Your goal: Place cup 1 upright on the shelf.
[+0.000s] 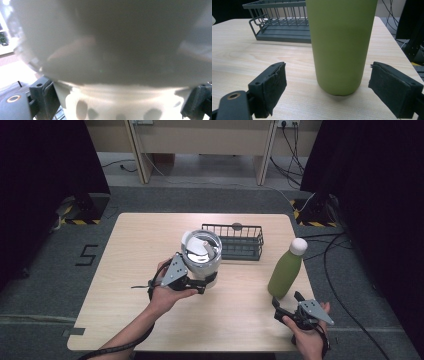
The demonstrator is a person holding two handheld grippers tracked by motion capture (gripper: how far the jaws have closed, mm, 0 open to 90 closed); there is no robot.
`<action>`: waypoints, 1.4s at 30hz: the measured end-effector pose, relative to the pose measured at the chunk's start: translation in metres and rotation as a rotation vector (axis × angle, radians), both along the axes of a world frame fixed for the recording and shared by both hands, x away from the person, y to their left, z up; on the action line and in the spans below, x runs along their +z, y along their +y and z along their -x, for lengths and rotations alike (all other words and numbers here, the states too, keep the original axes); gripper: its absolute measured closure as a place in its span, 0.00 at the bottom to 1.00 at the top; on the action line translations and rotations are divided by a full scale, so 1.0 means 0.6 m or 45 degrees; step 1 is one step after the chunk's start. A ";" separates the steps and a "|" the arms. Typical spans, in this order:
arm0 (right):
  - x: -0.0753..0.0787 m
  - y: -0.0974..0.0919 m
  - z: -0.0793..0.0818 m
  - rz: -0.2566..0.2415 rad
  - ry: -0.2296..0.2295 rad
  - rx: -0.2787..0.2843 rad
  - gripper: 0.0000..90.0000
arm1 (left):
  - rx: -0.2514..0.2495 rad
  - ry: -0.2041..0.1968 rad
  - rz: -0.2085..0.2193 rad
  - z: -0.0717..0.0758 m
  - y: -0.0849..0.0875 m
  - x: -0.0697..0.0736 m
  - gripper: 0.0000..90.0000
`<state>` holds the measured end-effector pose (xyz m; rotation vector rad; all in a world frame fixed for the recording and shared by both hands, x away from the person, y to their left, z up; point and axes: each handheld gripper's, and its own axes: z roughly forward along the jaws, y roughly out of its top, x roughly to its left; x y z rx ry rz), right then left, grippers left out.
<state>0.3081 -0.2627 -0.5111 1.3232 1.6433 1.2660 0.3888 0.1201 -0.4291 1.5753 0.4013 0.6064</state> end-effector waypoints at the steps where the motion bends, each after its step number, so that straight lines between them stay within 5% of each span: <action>1: 0.000 0.000 0.000 0.001 0.000 0.000 0.16 | 0.003 -0.002 -0.002 -0.001 0.000 0.000 0.11; 42: -0.001 0.000 0.001 -0.006 0.002 0.003 0.16 | 0.027 -0.027 -0.008 -0.046 -0.027 0.032 0.11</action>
